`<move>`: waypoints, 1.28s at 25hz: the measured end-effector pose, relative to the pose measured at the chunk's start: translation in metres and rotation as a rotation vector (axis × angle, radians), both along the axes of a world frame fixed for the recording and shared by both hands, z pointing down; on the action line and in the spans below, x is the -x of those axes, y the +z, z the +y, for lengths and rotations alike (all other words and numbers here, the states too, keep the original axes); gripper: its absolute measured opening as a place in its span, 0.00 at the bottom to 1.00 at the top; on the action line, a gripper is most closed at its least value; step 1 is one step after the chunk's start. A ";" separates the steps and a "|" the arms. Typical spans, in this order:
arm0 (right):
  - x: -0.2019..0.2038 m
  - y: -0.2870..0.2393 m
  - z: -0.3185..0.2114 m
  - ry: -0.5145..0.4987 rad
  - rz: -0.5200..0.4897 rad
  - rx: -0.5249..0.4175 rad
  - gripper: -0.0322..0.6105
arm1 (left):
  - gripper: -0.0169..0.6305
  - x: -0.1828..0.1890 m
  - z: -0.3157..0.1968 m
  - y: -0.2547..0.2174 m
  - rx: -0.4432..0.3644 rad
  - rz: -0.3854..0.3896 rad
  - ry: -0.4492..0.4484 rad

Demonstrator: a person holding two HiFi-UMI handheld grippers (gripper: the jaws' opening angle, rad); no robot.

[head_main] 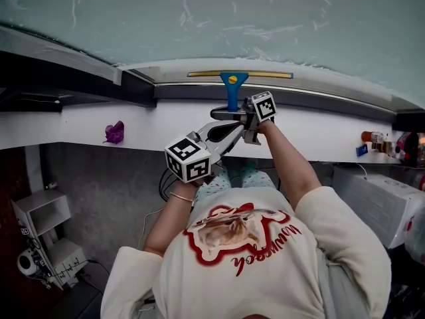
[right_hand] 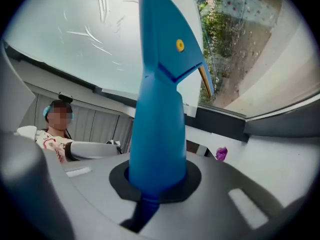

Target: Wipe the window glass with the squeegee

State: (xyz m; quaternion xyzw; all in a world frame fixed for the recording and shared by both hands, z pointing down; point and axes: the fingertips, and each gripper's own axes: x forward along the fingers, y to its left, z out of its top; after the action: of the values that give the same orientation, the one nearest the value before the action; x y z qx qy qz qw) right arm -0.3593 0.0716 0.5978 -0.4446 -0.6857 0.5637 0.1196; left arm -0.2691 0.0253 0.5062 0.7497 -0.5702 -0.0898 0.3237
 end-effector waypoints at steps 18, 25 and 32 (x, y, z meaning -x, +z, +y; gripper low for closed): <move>-0.006 -0.207 0.058 -0.209 -0.343 -0.241 0.07 | 0.03 0.041 0.093 -0.161 -0.216 -0.310 -0.209; 0.068 -0.329 0.061 -0.165 -0.497 -0.236 0.07 | 0.03 0.107 0.107 -0.216 -0.306 -0.399 -0.087; 0.129 -0.433 0.096 -0.077 -0.673 -0.317 0.07 | 0.03 0.144 0.121 -0.271 -0.415 -0.538 0.193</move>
State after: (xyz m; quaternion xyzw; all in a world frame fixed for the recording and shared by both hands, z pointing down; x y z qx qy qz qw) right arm -0.4887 0.1678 0.1645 -0.6065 -0.7481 0.2682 -0.0240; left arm -0.4128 0.1461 0.2348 0.8468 -0.5310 0.0281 0.0094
